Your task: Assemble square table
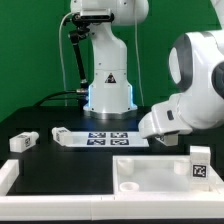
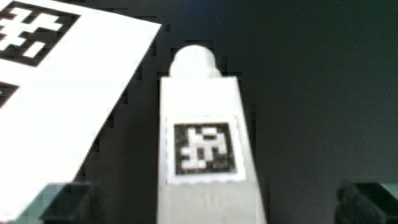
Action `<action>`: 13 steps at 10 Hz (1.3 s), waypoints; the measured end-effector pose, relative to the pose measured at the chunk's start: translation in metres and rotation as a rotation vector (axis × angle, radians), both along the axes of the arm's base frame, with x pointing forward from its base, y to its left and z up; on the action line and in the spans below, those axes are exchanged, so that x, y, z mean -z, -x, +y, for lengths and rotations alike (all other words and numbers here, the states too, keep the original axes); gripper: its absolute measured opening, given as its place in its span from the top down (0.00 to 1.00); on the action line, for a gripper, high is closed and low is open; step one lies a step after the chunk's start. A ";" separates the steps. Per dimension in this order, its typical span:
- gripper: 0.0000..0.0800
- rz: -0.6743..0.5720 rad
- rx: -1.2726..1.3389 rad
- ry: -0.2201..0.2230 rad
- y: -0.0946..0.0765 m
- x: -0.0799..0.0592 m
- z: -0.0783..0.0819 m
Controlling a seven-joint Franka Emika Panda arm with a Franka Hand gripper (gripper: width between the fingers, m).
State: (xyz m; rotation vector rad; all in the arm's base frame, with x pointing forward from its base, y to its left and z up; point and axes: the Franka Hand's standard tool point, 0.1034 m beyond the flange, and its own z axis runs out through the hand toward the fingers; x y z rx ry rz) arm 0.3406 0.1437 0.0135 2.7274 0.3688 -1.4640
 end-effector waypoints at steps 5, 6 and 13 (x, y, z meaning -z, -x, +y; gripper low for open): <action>0.19 -0.014 -0.001 0.000 0.015 0.010 -0.004; 0.19 -0.015 0.002 0.000 0.014 0.010 -0.005; 0.64 -0.014 0.009 0.000 0.014 0.010 -0.007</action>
Offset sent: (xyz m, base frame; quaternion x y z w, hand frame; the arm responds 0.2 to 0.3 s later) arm -0.0448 0.0003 -0.0178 -0.0525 0.0358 -0.0227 0.9977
